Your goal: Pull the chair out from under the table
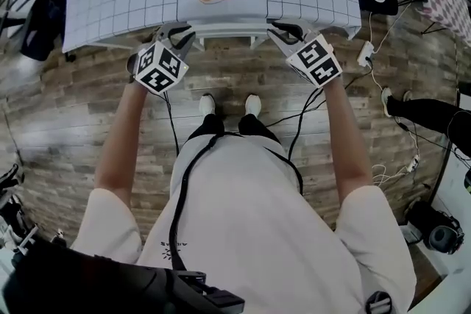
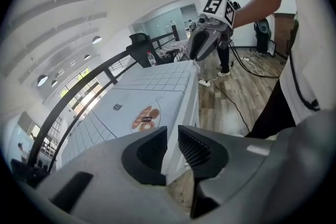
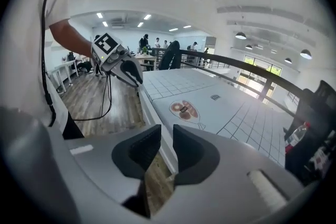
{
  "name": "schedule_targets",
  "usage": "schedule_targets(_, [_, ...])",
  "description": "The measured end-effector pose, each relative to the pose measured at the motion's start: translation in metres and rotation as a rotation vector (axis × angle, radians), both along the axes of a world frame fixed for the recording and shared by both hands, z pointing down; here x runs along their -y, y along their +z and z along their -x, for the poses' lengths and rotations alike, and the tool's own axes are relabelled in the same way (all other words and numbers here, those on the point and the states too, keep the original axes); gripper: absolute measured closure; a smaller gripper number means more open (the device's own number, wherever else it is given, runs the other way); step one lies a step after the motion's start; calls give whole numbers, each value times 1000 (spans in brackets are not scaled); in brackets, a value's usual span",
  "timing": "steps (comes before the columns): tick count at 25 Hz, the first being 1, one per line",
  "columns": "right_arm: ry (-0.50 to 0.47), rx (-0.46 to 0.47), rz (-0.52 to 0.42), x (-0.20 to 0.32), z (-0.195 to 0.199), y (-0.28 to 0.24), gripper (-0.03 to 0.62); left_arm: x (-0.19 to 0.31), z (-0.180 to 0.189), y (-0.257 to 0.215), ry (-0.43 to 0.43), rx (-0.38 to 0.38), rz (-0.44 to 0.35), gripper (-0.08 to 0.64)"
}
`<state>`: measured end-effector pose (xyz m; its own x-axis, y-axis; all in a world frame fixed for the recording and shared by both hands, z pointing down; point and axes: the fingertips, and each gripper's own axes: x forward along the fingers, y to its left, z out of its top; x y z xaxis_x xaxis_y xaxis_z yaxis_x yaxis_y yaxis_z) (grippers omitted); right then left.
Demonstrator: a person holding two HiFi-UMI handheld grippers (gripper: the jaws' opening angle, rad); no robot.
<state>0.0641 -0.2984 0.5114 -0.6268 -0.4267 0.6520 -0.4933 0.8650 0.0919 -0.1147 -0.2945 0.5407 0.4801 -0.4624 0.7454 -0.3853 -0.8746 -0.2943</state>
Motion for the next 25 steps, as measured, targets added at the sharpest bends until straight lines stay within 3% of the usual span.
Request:
schedule_targets(7, [-115,-189,-30,5,5,25,438,9,7,26,131,168,15,391])
schedule_targets(14, [-203,-303,-34,10,10,44,384,13,12,45,171,230,76,319])
schedule_targets(19, [-231,-337,-8,12,10,56,372,13,14,55,180,250,126,313])
schedule_targets(25, [-305,-457,13,15,5,78,371,9,20,74,233,352,163,308])
